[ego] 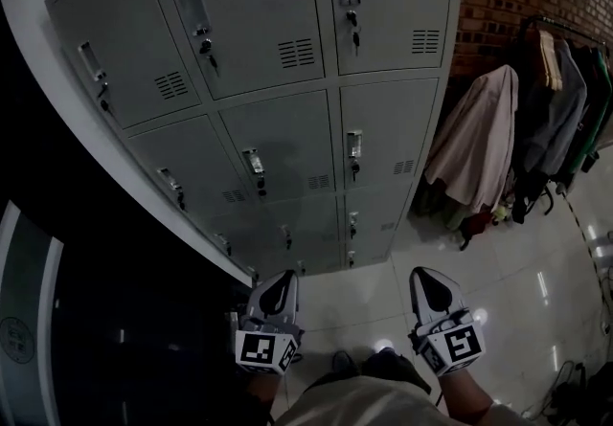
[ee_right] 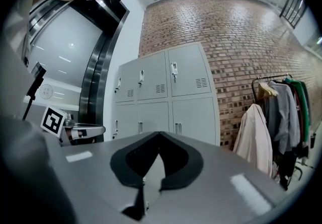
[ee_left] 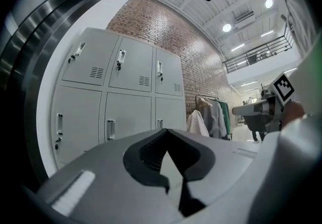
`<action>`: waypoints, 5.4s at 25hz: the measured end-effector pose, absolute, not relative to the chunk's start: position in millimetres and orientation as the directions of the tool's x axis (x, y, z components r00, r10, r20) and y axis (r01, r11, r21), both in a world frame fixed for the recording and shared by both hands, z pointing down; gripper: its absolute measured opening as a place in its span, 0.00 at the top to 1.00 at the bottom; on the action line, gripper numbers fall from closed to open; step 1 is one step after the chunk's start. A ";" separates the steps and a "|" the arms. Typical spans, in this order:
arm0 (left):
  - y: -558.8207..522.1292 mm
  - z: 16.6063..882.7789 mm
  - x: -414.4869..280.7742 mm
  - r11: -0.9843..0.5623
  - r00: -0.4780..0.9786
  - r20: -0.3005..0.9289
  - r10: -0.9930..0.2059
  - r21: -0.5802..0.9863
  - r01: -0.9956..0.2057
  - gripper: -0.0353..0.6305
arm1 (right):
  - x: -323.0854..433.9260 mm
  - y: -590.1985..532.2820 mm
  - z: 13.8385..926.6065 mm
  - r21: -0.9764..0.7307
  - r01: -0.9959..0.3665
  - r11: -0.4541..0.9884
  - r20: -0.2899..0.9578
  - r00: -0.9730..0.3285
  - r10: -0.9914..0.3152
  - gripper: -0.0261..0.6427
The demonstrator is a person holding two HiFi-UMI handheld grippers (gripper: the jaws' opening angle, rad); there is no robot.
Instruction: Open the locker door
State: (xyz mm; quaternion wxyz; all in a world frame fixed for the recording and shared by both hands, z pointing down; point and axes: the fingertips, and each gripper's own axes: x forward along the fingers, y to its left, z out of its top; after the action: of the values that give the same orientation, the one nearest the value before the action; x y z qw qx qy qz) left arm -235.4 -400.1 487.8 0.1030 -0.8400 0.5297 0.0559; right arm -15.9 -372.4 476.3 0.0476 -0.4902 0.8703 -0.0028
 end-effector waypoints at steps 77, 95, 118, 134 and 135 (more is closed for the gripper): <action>-530.9 538.9 -172.0 -0.499 0.498 -0.115 -0.860 -0.021 -0.866 0.87 | 56.7 -614.1 613.1 -0.027 -0.891 0.454 0.010 -0.454 -0.891 0.72; -545.6 537.7 -136.2 -0.576 0.576 -0.112 -0.810 -0.034 -0.817 0.87 | 158.1 -611.8 611.3 -0.057 -0.976 0.212 -0.029 -0.210 -0.977 0.76; -461.1 505.4 -181.7 -0.472 0.476 -0.187 -0.859 -0.065 -0.879 0.88 | 57.0 -463.2 475.1 -0.089 -0.919 0.384 -0.228 -0.357 -0.906 0.96; -382.7 519.7 -202.5 -0.527 0.531 -0.193 -0.825 -0.078 -0.846 0.88 | 20.0 -393.5 489.9 -0.138 -0.895 0.425 -0.227 -0.389 -0.893 0.96; -372.7 514.2 -203.7 -0.522 0.528 -0.192 -0.827 -0.085 -0.849 0.88 | 19.1 -384.9 482.5 -0.144 -0.889 0.435 -0.235 -0.396 -0.888 0.96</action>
State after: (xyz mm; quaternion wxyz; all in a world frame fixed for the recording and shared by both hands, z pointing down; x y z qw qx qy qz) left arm -203.7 -372.7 514.2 0.0842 -0.8699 0.4817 0.0637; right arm 19.1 -384.9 482.5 0.1394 -0.5315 0.8355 0.0023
